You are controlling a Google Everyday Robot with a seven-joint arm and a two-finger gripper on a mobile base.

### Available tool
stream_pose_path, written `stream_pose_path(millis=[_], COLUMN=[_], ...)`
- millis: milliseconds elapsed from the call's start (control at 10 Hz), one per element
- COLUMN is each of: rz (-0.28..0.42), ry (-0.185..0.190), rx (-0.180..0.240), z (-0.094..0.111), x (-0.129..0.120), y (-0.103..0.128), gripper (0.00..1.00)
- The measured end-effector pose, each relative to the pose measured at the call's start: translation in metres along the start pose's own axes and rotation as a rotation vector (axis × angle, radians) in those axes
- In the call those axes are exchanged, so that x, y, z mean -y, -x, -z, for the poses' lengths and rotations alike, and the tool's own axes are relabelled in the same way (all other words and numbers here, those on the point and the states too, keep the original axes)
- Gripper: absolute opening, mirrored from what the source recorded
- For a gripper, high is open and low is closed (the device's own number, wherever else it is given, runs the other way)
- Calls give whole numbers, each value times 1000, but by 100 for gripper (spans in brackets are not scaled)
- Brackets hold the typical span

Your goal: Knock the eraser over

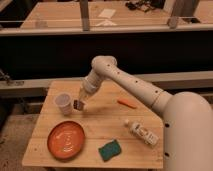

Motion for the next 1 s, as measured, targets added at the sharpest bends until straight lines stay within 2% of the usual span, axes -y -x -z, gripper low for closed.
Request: stream_pose_path(millis=[1000], rz=[21], ry=[2], rx=[10], z=[-6], x=[7], y=[3], gripper=[7])
